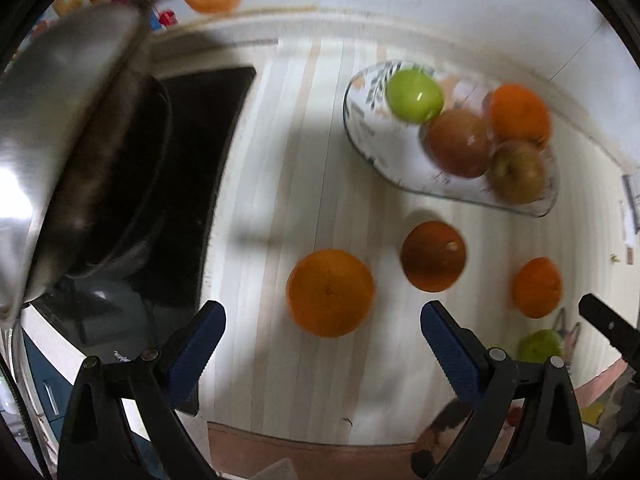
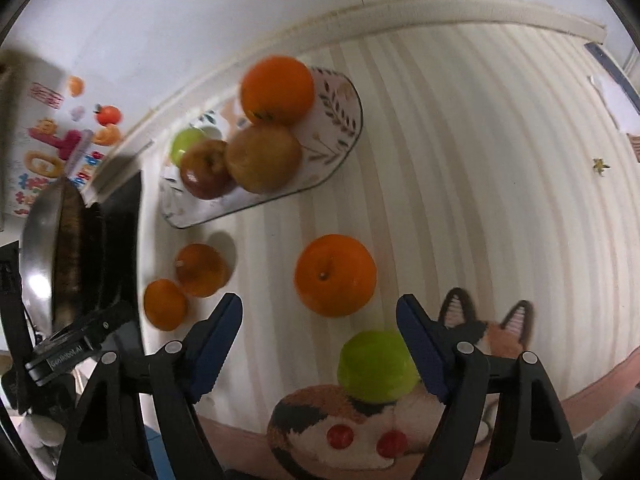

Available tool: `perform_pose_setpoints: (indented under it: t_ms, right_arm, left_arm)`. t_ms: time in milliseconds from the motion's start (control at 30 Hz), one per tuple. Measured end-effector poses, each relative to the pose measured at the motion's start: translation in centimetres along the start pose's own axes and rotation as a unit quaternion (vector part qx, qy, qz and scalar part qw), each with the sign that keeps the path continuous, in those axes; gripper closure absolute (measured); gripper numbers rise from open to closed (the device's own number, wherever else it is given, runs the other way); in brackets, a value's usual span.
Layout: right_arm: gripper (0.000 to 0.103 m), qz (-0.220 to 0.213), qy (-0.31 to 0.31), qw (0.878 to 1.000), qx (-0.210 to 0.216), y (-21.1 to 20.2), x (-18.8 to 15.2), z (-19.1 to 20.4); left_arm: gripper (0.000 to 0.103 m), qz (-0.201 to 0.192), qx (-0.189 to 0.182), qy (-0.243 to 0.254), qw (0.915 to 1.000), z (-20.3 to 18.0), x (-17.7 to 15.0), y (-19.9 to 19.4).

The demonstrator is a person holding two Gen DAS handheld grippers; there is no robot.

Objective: Organize fruits
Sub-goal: 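Grasp an orange with the left tool while the right tool grasps a tangerine, then place the orange and tangerine onto the floral plate and open both tools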

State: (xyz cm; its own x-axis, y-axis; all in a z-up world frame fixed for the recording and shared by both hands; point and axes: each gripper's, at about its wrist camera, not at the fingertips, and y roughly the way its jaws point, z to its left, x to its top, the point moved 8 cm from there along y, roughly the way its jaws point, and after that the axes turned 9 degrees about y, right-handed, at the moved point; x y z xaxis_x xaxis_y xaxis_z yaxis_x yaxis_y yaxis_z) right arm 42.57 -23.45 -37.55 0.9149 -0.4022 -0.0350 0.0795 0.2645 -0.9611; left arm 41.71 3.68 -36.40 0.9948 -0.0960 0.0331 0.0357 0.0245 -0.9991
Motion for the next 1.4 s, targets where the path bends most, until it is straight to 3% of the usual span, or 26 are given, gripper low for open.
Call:
perform_pose_setpoints:
  t_ms: [200,233,267,300,333,367,533,700,1000,1100,1233,1400]
  right_arm:
    - [0.022,0.032,-0.002,0.999,-0.023,4.7,1.1,0.1]
    - [0.025,0.036,-0.006,0.999,-0.028,5.3,1.2,0.2]
    - [0.03,0.04,-0.01,0.999,-0.033,5.9,1.2,0.2]
    - [0.033,0.044,-0.013,0.998,-0.042,6.5,1.2,0.2]
    - [0.035,0.048,-0.02,0.997,-0.049,6.9,1.3,0.3]
    - [0.037,0.048,-0.028,0.997,-0.056,7.2,1.3,0.3]
    - [0.038,0.067,-0.048,0.996,-0.043,7.5,-0.2,1.2]
    - [0.037,0.098,-0.071,0.992,-0.023,7.7,-3.3,2.7]
    - [0.038,0.08,-0.091,0.992,-0.034,8.6,-4.1,3.9]
    - [0.038,0.07,-0.095,0.993,-0.033,8.2,-3.8,4.1]
    - [0.038,0.056,-0.069,0.996,0.0,5.9,-2.1,3.8]
    - [0.038,0.015,-0.045,0.998,0.031,1.9,2.8,4.0]
  left_arm:
    - [0.003,0.049,0.004,-0.001,0.9988,-0.2,0.3,4.5]
    - [0.005,0.054,0.0,-0.002,0.9985,-0.3,0.3,4.9]
    - [0.008,0.058,-0.004,-0.002,0.9983,-0.3,0.4,5.5]
    - [0.018,0.059,-0.006,-0.001,0.9983,-0.4,0.4,5.8]
    - [0.034,0.059,-0.009,0.0,0.9982,-0.6,0.5,6.0]
    - [0.038,0.059,-0.007,0.001,0.9982,-0.6,0.5,6.2]
    - [0.039,0.049,-0.015,-0.002,0.9987,-0.8,-0.4,5.7]
    - [0.039,0.05,-0.03,0.007,0.9983,-2.3,-3.4,5.2]
    - [0.039,0.045,-0.03,0.02,0.9983,-3.9,-4.7,4.7]
    - [0.039,0.029,-0.033,0.02,0.9988,-3.5,-3.9,3.0]
    - [0.039,-0.004,-0.058,0.005,0.9983,-3.4,-1.8,-0.8]
    - [0.039,-0.054,-0.046,0.001,0.9975,-2.7,4.3,-4.6]
